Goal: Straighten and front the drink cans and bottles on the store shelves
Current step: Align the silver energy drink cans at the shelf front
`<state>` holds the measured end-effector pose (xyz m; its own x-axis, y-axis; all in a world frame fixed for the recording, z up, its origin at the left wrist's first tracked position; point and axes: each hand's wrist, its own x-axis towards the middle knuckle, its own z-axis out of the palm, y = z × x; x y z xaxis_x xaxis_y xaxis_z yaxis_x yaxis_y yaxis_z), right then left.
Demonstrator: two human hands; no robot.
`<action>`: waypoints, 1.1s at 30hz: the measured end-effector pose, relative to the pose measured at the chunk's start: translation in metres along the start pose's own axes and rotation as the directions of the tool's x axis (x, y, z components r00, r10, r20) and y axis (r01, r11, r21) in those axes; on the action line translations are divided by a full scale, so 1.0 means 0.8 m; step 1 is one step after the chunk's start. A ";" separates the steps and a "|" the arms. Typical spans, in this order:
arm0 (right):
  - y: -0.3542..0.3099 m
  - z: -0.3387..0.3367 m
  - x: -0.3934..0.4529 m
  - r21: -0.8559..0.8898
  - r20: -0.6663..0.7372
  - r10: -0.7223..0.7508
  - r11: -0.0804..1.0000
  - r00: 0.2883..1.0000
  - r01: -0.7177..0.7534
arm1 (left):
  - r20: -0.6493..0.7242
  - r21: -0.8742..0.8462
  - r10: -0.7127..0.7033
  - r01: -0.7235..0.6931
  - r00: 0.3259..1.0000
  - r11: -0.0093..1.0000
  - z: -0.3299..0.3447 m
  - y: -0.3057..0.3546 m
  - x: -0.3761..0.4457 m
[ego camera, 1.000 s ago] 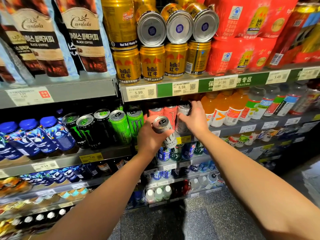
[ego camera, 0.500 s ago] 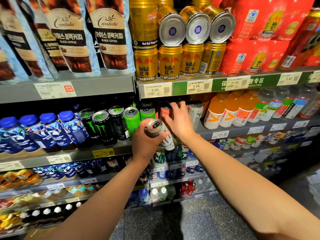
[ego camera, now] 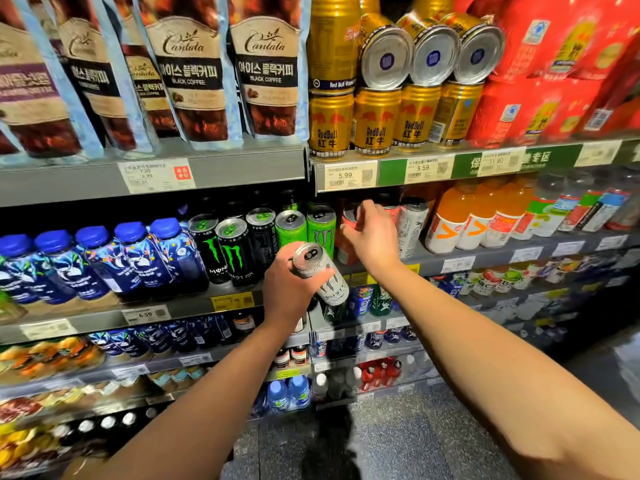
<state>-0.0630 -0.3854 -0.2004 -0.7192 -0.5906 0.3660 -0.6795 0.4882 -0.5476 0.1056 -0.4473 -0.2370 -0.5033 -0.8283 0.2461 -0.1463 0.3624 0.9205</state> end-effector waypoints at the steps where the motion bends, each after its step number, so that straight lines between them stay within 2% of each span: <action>1: -0.002 -0.001 0.000 0.039 -0.002 0.030 0.999 1.000 -0.030 | 0.007 -0.005 0.005 -0.005 1.000 1.000 -0.002 -0.002 0.001; 3: -0.007 -0.001 0.001 0.066 0.007 0.057 0.996 0.998 -0.057 | 0.017 -0.018 0.026 -0.026 1.000 1.000 -0.004 -0.003 0.003; 13: -0.005 -0.004 0.005 -0.056 0.082 0.049 0.997 0.995 -0.044 | 0.059 -0.042 0.107 -0.105 0.992 0.994 -0.001 0.003 0.007; 15: 0.001 -0.010 0.004 -0.071 0.056 0.030 0.997 0.998 -0.026 | 0.060 -0.036 0.104 -0.102 0.993 0.994 0.003 0.004 0.008; 18: 0.011 -0.021 0.004 -0.062 -0.042 0.114 0.991 0.993 -0.116 | 0.052 -0.032 0.099 -0.098 0.994 0.995 0.009 0.007 0.009; 21: 0.025 -0.029 0.004 -0.122 -0.059 0.178 0.975 0.982 -0.184 | 0.066 -0.028 0.100 -0.098 0.993 0.995 0.016 0.006 0.010; 33: 0.041 -0.020 -0.018 -0.071 -0.137 0.064 0.995 0.989 -0.074 | 0.084 -0.049 0.150 -0.146 0.985 0.988 0.032 -0.002 0.010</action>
<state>-0.0771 -0.3506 -0.2112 -0.7741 -0.4646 0.4300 -0.6330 0.5751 -0.5182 0.0797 -0.4433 -0.2442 -0.5895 -0.7256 0.3550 -0.0292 0.4584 0.8883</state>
